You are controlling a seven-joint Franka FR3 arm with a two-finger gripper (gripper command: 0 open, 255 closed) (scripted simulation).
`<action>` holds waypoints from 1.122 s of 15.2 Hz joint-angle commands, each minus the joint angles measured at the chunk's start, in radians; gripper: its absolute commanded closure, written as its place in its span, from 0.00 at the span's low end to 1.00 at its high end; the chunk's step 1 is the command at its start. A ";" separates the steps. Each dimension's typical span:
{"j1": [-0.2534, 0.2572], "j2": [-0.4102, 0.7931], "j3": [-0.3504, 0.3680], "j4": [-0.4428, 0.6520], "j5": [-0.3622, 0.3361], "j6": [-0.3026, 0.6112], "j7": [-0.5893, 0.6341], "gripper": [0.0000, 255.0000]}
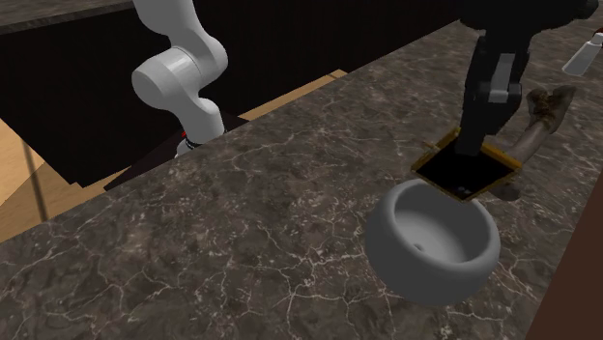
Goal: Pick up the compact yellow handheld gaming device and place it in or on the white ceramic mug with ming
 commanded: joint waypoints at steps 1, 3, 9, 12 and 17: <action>0.000 -0.001 0.000 -0.029 0.000 0.028 -0.002 1.00; 0.001 -0.006 0.001 -0.062 -0.001 0.057 -0.002 1.00; 0.003 -0.014 0.002 -0.155 -0.002 0.141 -0.005 1.00; 0.002 -0.015 0.002 -0.155 -0.002 0.141 -0.005 1.00; 0.002 -0.014 0.002 -0.155 -0.002 0.141 -0.005 1.00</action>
